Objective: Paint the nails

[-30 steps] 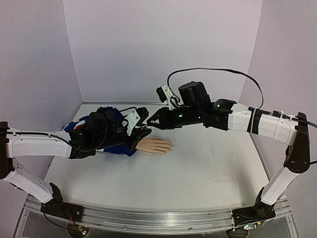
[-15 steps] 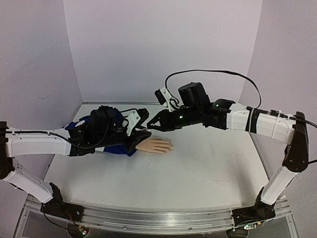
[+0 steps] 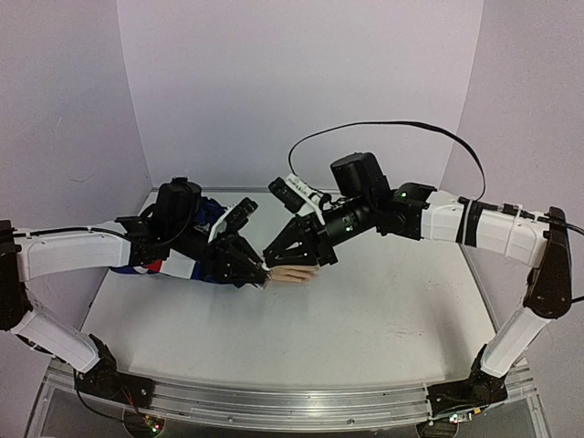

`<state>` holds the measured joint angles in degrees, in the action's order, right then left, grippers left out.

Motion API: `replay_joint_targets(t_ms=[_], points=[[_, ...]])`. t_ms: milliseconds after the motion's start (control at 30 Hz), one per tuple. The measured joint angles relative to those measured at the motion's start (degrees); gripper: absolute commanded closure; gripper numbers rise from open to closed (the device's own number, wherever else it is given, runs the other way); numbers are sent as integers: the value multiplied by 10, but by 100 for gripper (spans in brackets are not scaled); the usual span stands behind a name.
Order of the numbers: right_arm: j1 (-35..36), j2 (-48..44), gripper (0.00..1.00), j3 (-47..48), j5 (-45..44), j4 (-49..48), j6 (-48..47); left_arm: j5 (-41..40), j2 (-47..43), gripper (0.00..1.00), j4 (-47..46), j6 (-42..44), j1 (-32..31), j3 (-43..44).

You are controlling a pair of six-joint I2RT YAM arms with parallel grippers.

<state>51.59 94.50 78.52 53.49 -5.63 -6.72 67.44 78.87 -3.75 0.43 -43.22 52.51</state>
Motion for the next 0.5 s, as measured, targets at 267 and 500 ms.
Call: replay_joint_targets(t_ms=[267, 500], points=[[-5, -16, 47, 0, -95, 14, 6, -106, -17, 100, -11, 37, 1, -9], [-17, -55, 32, -17, -296, 27, 142, -398, -80, 100, -29, 135, -48, -35]])
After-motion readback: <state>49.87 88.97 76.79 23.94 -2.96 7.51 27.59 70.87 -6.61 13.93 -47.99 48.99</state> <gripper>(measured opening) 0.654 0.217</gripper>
